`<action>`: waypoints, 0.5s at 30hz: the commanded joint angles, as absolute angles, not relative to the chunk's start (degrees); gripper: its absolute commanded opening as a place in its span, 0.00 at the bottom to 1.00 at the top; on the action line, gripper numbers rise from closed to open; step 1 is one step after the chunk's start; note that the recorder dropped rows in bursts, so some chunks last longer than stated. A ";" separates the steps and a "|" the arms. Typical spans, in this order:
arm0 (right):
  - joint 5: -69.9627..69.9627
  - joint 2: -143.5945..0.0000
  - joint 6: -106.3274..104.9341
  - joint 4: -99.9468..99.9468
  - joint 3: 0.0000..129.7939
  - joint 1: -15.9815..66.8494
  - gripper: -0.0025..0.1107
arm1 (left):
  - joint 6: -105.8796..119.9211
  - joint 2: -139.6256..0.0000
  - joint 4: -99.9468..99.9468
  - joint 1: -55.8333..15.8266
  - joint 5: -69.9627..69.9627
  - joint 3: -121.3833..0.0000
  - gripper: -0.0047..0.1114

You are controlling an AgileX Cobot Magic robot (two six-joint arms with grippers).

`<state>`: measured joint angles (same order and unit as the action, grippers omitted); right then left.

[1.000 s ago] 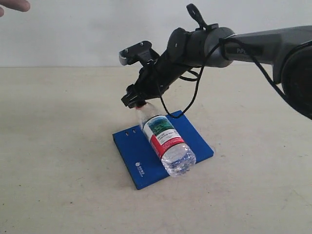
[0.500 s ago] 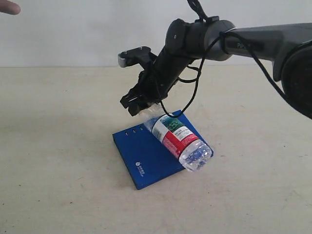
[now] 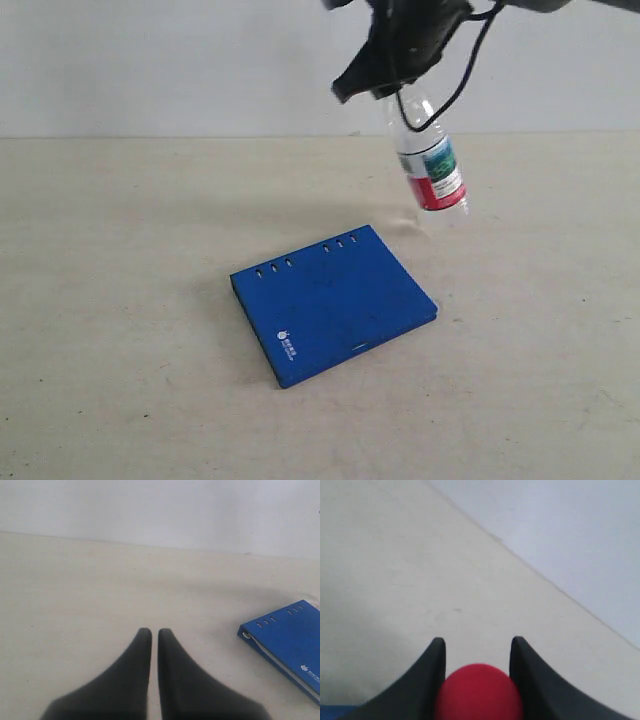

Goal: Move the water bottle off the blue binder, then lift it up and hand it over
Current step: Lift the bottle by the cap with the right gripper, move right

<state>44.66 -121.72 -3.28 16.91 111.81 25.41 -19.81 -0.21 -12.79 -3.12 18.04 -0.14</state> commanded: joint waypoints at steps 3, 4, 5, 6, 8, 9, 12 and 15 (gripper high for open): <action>42.25 -118.70 4.49 19.11 112.09 16.23 0.02 | -19.58 0.00 -13.06 -3.27 17.54 0.00 0.08; 42.25 -118.41 3.89 18.40 112.09 15.26 0.02 | -19.58 0.00 -13.06 -3.27 17.54 0.00 0.08; 42.13 -117.93 2.97 17.80 112.09 14.44 0.02 | -19.58 0.00 -13.06 -3.27 17.54 0.00 0.08; 42.13 -117.80 1.40 17.01 112.09 13.80 0.02 | -19.58 0.00 -13.06 -3.27 17.54 0.00 0.08; 41.69 -117.16 -0.87 14.99 111.94 13.04 0.02 | -19.58 0.00 -13.06 -3.27 17.54 0.00 0.08; 41.34 -116.71 -0.98 14.39 111.94 12.59 0.02 | -19.58 0.00 -13.06 -3.27 17.54 0.00 0.08; 40.00 -116.59 -0.98 13.34 111.94 12.21 0.02 | -19.58 0.00 -13.06 -3.27 17.54 0.00 0.08; 39.62 -116.59 -0.98 11.65 111.94 11.95 0.02 | -19.58 0.00 -13.06 -3.27 17.54 0.00 0.08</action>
